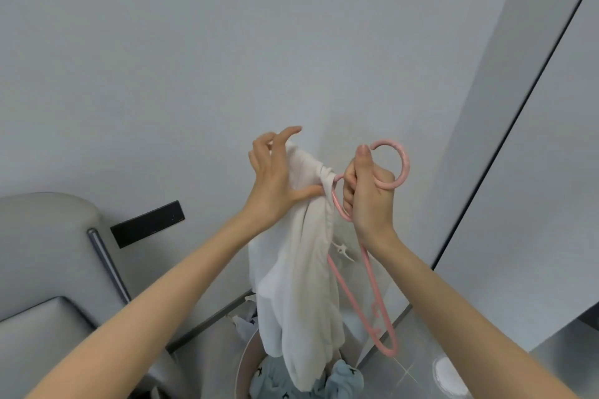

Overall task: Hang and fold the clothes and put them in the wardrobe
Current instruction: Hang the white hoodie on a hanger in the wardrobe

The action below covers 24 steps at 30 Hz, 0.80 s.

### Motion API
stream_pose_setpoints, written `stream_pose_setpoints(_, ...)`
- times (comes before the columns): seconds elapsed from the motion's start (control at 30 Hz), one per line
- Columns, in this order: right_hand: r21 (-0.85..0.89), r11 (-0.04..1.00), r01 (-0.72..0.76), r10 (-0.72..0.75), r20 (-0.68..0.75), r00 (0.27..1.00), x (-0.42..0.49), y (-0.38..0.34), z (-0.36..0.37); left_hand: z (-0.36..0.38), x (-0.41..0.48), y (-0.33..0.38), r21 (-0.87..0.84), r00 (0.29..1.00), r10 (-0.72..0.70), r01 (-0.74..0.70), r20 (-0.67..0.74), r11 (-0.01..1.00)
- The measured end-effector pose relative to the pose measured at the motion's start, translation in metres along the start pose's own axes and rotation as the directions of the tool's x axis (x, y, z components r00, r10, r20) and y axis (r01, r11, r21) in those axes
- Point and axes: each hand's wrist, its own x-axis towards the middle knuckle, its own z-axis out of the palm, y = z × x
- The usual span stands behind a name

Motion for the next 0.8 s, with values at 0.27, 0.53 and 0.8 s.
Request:
stream_pose_setpoints(0.27,0.113,0.994,0.002,0.023,-0.225,0.974,0.018,-0.017,0.006,-0.010,-0.031,0.020,-0.349,0.825,-0.069,0.311,0.561,0.884)
stream_pose_setpoints(0.53,0.108,0.994,0.027,0.011,-0.334,0.942,0.035,-0.010,0.005,-0.012,-0.046,0.041,-0.080,0.629,-0.015,0.123,0.777,0.989)
stream_pose_setpoints(0.8,0.124,0.991,0.059,-0.009,-0.373,0.928,0.039,-0.013,0.004,0.026,-0.062,0.056,0.087,0.799,-0.161,0.136,0.580,0.987)
